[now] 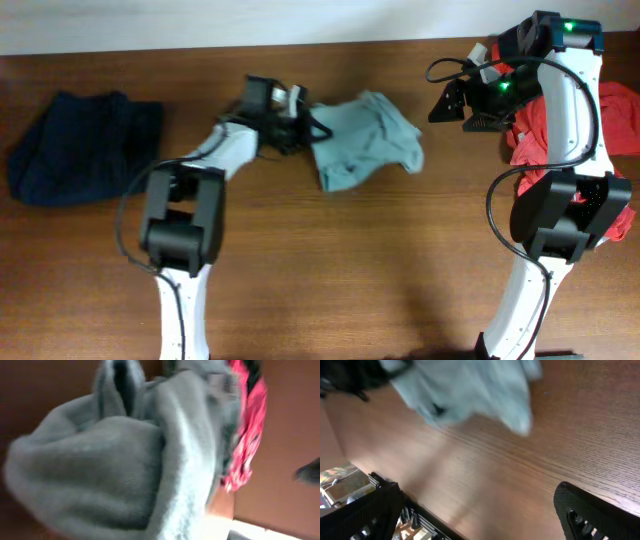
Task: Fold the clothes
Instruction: 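Carry the folded blue shirt left onto the navy garment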
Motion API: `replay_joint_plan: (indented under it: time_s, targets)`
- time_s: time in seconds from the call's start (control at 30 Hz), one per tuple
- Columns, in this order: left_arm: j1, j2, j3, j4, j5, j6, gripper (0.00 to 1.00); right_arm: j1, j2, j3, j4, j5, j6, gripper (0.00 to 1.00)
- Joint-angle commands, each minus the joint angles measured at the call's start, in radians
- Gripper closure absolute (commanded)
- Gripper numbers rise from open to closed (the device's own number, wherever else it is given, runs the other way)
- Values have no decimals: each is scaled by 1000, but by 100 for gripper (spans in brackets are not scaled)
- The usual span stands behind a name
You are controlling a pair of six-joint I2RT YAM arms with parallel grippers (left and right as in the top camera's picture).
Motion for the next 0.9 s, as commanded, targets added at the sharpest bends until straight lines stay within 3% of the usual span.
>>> replay_joint_plan:
  time_s: [0.0, 0.5, 0.87]
  targets:
    - [72, -122, 44, 5, 22, -18, 100, -4, -47, 19, 0, -6, -15, 1]
    - [363, -317, 65, 6, -4, -48, 99, -2, -47, 19, -1, -7, -15, 1]
    - [576, -329, 65, 6, 35, -55, 100, -2, -47, 19, -9, -7, -15, 1]
